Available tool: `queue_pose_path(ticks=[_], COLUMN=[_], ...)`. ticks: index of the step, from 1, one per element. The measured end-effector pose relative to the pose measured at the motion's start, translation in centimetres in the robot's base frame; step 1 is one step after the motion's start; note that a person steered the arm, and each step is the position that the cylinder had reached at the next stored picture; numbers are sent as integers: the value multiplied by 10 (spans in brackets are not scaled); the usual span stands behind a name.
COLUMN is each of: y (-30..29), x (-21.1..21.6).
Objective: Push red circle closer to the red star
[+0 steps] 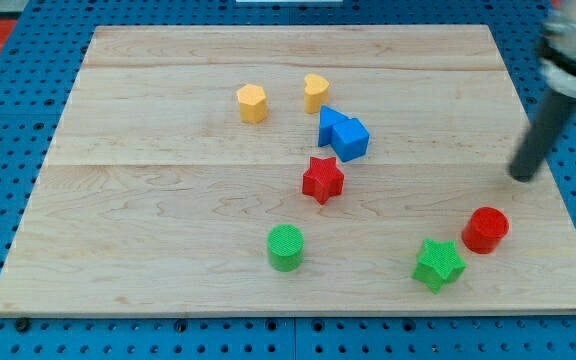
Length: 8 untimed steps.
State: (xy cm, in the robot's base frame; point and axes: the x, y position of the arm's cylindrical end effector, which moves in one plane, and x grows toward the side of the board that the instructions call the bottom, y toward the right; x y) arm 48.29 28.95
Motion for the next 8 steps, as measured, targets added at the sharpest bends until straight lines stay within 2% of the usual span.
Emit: queue_pose_path(ticks=[1,2,5,7,8], y=[28,-8,-154,-109,-127], x=[63,85,57,43,22])
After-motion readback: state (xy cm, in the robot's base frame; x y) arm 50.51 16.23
